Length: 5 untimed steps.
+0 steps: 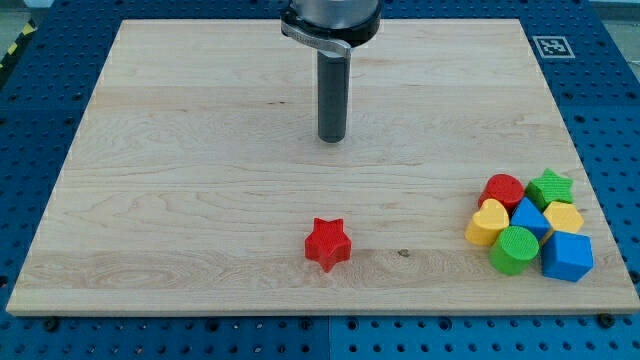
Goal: Push the yellow hexagon along with the red circle
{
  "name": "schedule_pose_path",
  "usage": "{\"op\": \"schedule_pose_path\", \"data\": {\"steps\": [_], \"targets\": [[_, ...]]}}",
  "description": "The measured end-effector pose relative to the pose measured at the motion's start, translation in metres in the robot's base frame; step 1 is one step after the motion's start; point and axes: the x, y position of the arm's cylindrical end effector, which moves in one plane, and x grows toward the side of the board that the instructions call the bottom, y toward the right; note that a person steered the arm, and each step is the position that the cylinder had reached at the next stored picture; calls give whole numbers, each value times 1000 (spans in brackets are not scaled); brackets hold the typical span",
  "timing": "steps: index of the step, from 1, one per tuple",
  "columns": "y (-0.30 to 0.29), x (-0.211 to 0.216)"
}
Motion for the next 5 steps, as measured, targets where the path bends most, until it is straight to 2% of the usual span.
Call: {"op": "schedule_pose_path", "data": {"steps": [5], "targets": [[5,6]]}}
